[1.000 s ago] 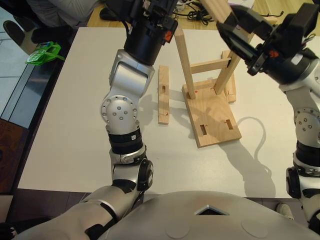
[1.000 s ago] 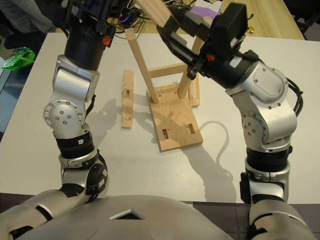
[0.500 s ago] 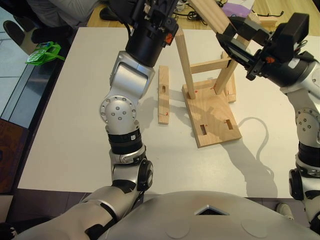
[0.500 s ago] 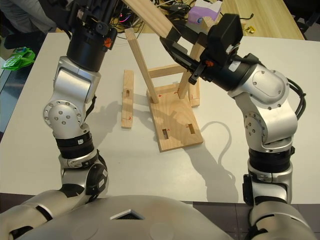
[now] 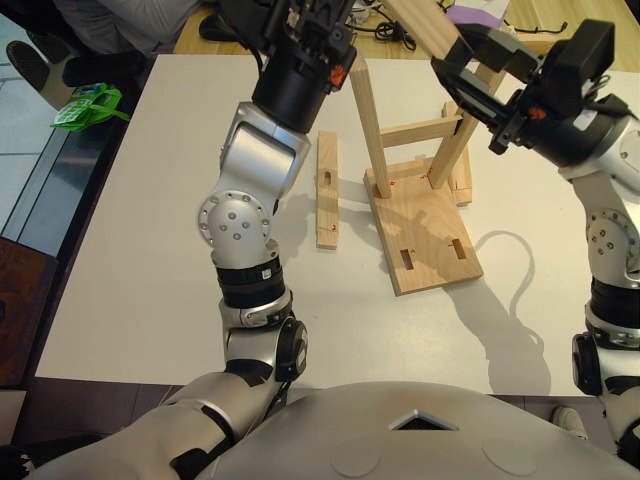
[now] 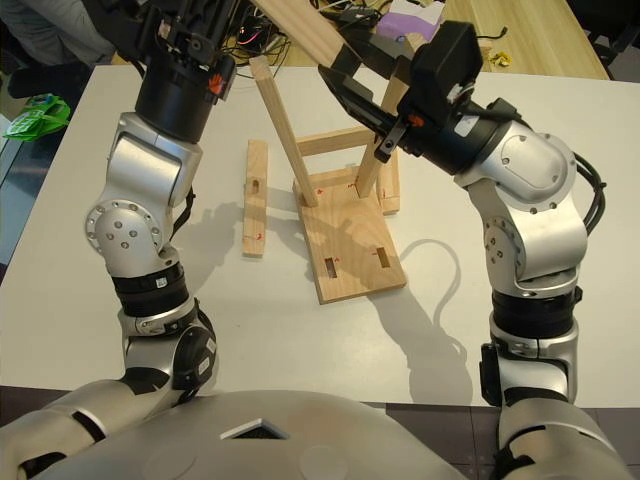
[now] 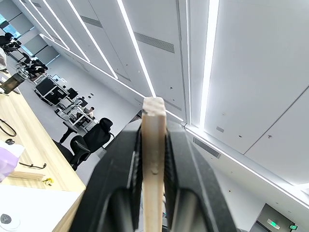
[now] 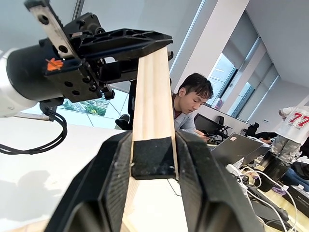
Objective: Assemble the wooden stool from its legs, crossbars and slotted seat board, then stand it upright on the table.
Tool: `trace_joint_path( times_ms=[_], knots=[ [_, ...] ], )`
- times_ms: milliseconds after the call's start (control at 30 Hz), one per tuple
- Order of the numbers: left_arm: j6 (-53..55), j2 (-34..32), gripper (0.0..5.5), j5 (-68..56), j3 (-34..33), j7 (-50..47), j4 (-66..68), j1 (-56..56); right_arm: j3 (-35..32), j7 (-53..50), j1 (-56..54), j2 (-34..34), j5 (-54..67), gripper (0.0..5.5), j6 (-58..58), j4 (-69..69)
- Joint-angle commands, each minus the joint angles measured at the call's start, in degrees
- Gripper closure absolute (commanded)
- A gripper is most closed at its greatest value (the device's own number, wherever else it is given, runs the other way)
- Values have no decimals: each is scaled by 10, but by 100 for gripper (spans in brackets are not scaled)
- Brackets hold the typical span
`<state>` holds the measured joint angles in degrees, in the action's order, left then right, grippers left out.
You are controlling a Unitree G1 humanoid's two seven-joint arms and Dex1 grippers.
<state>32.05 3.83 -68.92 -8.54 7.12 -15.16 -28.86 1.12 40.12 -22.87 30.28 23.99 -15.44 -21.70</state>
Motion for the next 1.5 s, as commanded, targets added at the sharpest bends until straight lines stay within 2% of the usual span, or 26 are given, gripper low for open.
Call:
trace_joint_path(
  times_ms=[33, 267, 400, 500, 567, 700, 800, 867, 1067, 1267, 1400, 1500],
  knots=[
    [7, -1, 509, -11, -1, -14, -7, -15, 5, 18, -11, 11, -23, 350, 22, 11],
    [-5, -23, 509, -6, -24, -54, -43, -25, -2, 52, 24, 47, -43, 234, 25, 13],
    [-4, -109, 509, 76, -57, -109, -115, -4, -63, 66, 100, 94, -20, 172, -2, -5],
    [7, -155, 509, 110, -93, -157, -176, 65, -106, 52, 144, 104, -21, 118, -6, 0],
    [14, -151, 509, 118, -98, -175, -178, 131, -115, 46, 158, 100, -21, 79, -7, -2],
    [21, -74, 509, 150, -28, -210, -124, 203, -88, 94, 219, 117, -22, 11, -16, 22],
    [11, -23, 509, 196, 7, -237, -60, 211, -13, 139, 320, 123, -77, 10, 25, 96],
    [-6, -12, 509, 246, 21, -245, -23, 205, 8, 131, 344, 103, -95, 10, 50, 118],
    [-136, -6, 509, 380, 36, -194, 50, 160, 14, 102, 338, 69, -107, 10, 76, 132],
    [-169, 26, 509, 415, 46, -180, 63, 189, -3, 73, 312, 50, -108, 10, 103, 146],
    [-258, 51, 509, 437, 42, -168, 114, 187, -1, 71, 307, 46, -106, 10, 99, 140],
    [-284, 59, 509, 427, 43, -158, 147, 184, 1, 74, 300, 46, -106, 10, 97, 141]
  ],
)
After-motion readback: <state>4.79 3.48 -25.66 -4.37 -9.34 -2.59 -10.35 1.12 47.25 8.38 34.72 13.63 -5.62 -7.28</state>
